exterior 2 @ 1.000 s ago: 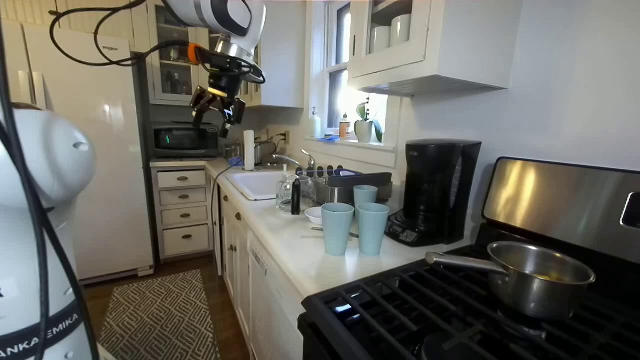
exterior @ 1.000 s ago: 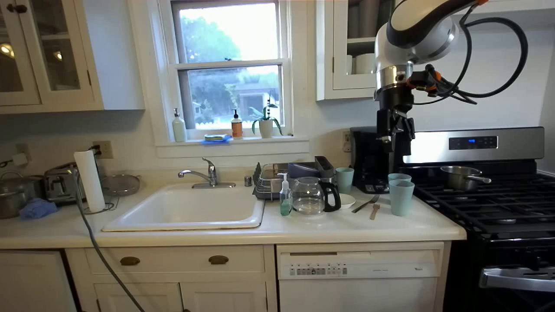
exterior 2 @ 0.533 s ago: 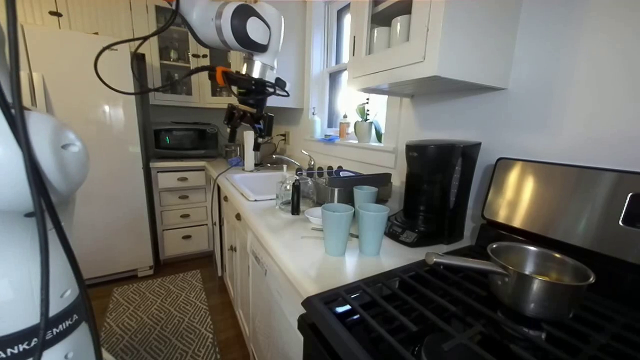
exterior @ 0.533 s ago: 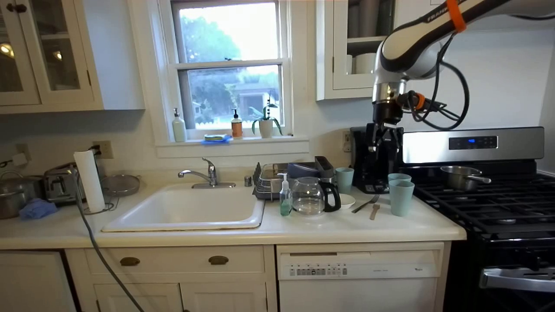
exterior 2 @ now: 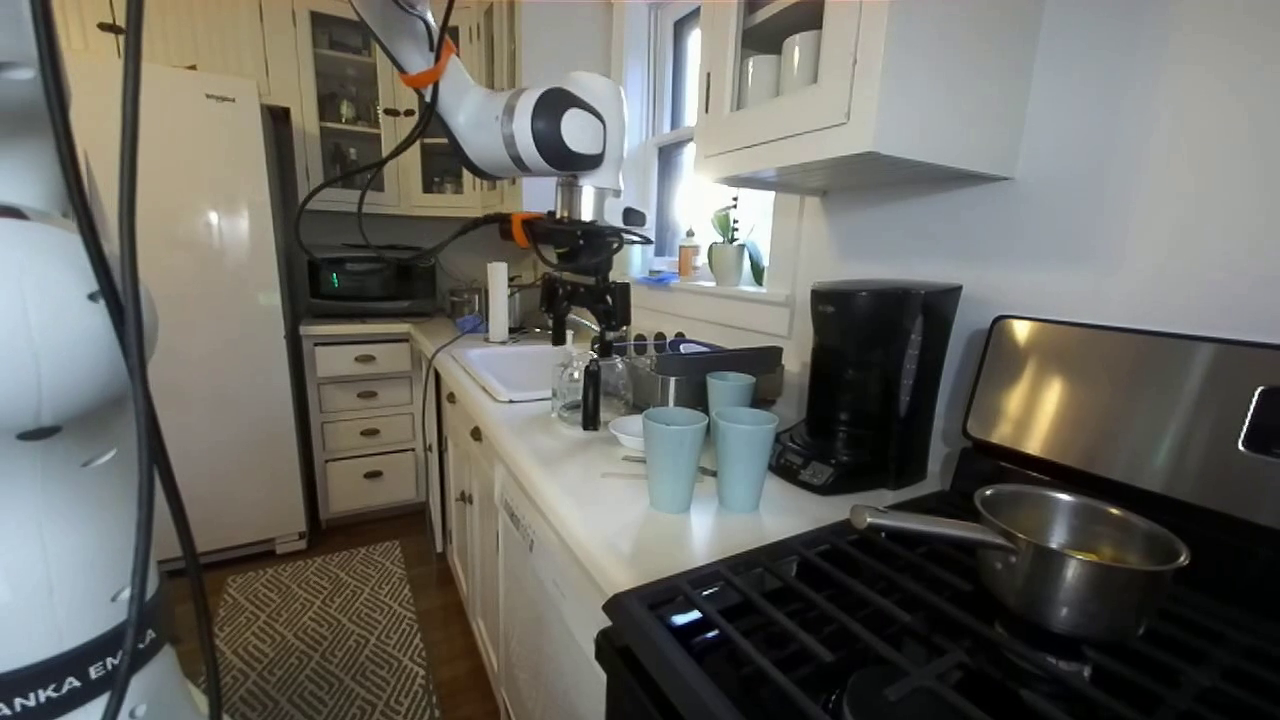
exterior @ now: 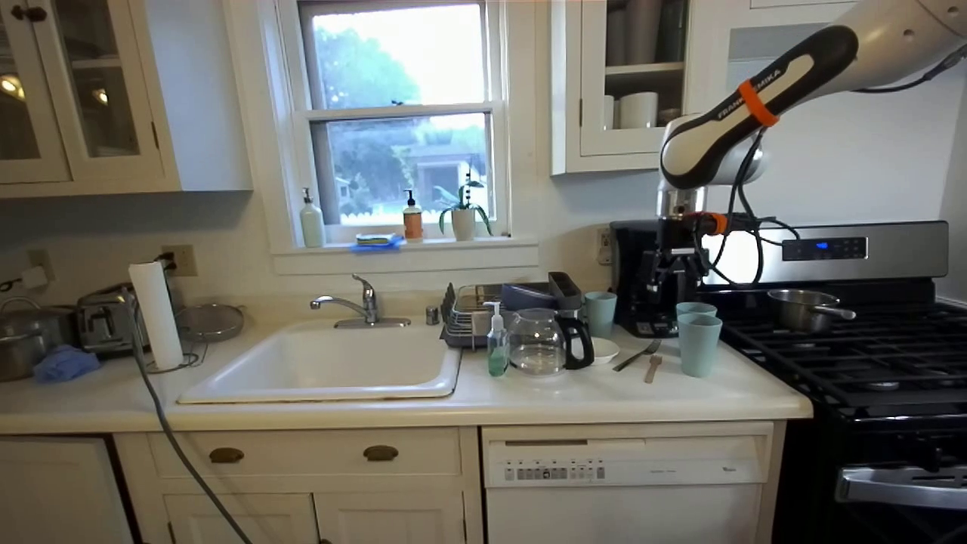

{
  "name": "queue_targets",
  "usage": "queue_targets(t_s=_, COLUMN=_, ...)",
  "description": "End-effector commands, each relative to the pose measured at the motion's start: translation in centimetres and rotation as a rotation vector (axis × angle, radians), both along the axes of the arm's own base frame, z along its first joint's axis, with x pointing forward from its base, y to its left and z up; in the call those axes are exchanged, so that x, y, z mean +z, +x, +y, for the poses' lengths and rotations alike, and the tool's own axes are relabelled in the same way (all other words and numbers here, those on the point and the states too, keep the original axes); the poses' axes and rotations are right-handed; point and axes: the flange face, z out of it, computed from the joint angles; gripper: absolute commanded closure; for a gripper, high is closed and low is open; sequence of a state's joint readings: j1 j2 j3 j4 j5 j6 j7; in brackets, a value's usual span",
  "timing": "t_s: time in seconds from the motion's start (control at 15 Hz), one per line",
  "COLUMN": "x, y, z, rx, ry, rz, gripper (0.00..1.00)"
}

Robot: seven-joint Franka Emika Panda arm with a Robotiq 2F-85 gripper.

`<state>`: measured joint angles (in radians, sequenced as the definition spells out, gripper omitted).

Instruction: Pick up the grey cup closer to the edge and pour its contents onto the white plate

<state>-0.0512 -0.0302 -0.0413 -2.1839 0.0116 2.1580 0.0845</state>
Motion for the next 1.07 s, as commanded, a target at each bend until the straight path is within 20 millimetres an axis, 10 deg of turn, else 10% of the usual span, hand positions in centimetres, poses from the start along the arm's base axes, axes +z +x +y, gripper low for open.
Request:
queue_targets(t_s=0.0, x=-2.2, y=1.0, z=-2.2, rx=-0.087, ry=-0.044, rz=-0.021, gripper=0.0)
queue_targets(t_s=0.67, x=-6.2, y=2.6, z=-5.1, rx=-0.185, ry=-0.125, rz=-0.08, gripper=0.03)
queue_targets(t_s=0.73, x=-6.5, y=2.7, z=-5.3, rx=-0.187, ry=-0.131, rz=-0.078, gripper=0.22)
queue_targets(t_s=1.0, x=-7.1, y=2.7, z=-5.7, rx=-0.192, ry=-0.148, rz=-0.068, gripper=0.47)
